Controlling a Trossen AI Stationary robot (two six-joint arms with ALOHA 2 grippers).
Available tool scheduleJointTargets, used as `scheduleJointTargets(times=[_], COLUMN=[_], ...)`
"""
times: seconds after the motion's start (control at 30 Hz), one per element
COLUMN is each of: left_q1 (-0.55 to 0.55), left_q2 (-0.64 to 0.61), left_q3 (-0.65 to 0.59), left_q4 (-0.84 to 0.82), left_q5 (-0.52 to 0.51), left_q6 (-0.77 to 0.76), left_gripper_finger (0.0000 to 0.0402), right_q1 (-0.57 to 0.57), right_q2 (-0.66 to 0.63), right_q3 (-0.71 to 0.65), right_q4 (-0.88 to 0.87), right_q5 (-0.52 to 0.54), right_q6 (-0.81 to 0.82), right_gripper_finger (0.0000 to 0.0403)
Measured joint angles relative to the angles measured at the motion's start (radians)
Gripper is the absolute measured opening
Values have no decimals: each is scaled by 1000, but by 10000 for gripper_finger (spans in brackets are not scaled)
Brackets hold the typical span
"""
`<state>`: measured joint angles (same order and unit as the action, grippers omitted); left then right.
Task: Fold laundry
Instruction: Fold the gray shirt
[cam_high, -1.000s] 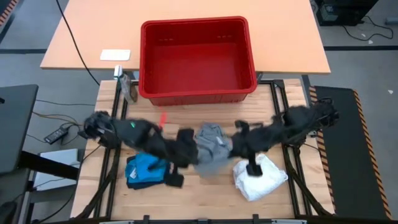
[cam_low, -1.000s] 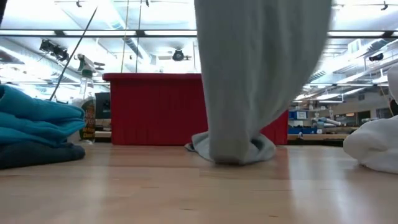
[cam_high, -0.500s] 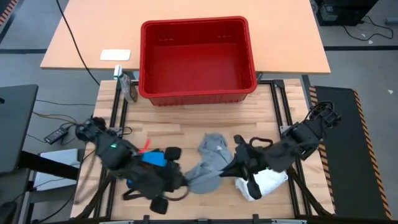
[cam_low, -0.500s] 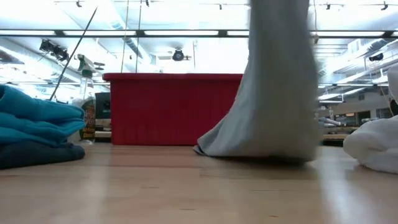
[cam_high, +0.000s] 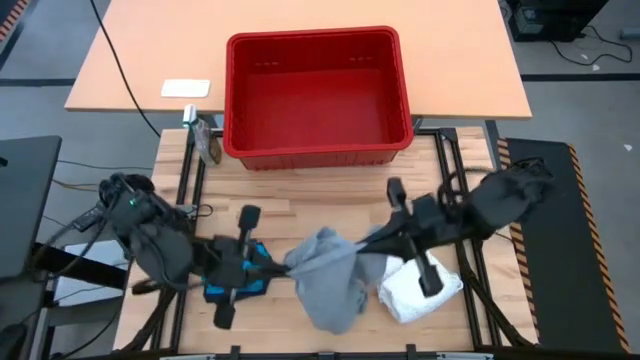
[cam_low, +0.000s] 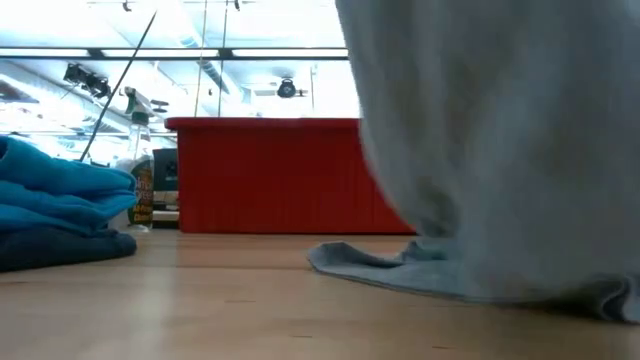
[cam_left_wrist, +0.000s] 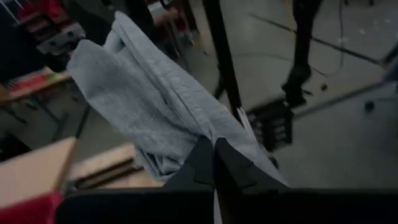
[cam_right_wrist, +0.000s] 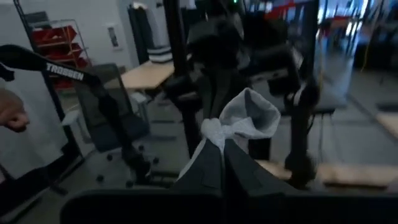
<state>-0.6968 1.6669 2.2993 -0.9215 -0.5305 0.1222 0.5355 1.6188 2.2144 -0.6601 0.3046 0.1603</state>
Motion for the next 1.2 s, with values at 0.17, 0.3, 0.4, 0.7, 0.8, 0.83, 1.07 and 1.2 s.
scheduleJointTargets(times=[0.17,0.3,0.4,0.7,0.8,0.83,1.07,1.2], left_q1=[66,135,188,500,623,661,743,650], left_q2=[-62,-103,-130,-156,-159,-160,-160,-161], left_q3=[0,0,0,0,-1,-2,-3,-3], left_q4=[71,116,115,115,228,288,518,365], left_q5=[0,5,5,6,7,23,216,231], left_q6=[99,164,227,465,599,630,533,379], left_gripper_finger=[0,0,0,0,0,0,0,0], right_q1=[-51,-129,-216,-585,-704,-736,-793,-737], right_q2=[0,-1,-1,-1,-1,-1,-50,-70], right_q3=[96,130,130,120,135,141,142,143], right_q4=[-16,-53,-73,-115,-43,-7,20,-172], right_q5=[-18,-54,-94,-231,-343,-377,-534,-544], right_q6=[-117,-156,-194,-382,-463,-467,-343,-223], right_gripper_finger=[2,2,2,2,2,2,2,2])
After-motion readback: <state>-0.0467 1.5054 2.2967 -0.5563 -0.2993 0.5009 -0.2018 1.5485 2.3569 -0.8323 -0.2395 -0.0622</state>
